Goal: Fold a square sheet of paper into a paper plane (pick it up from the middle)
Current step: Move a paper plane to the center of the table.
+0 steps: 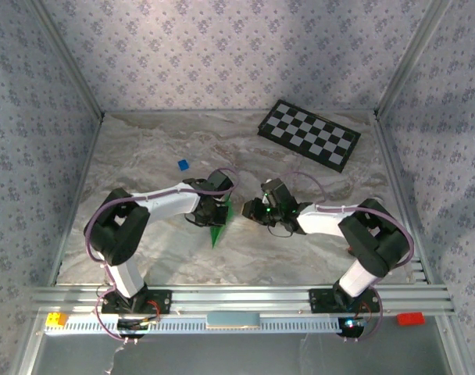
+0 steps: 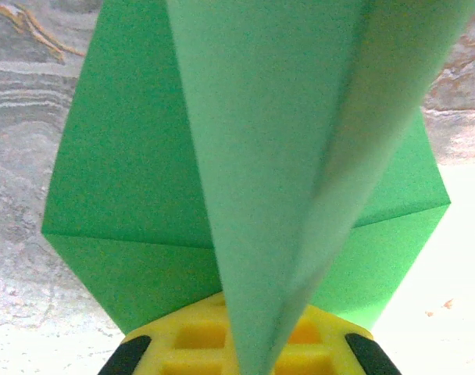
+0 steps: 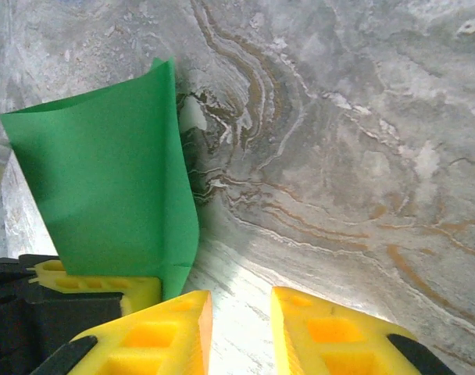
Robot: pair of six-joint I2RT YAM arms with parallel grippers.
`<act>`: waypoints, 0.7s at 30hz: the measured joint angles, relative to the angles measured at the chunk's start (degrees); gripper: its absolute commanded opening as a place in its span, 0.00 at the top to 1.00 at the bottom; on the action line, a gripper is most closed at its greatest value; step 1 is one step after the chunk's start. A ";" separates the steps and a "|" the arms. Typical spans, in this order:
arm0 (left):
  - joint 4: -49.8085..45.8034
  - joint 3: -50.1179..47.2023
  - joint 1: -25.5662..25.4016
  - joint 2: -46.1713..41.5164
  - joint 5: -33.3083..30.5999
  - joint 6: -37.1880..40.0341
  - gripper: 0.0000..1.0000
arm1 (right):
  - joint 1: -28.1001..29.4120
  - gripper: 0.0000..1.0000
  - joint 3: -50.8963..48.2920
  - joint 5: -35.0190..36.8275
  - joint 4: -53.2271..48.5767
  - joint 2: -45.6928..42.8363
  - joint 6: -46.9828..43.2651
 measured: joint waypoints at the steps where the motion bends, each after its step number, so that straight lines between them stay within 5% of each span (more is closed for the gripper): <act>1: -0.02 0.02 -0.09 0.02 -0.28 -0.15 0.93 | 0.00 0.72 -0.09 0.02 -0.02 -0.02 -0.04; 21: 0.35 0.81 -0.85 1.64 -2.12 -2.43 0.77 | -0.96 0.71 -1.49 1.38 -2.34 -4.15 -0.57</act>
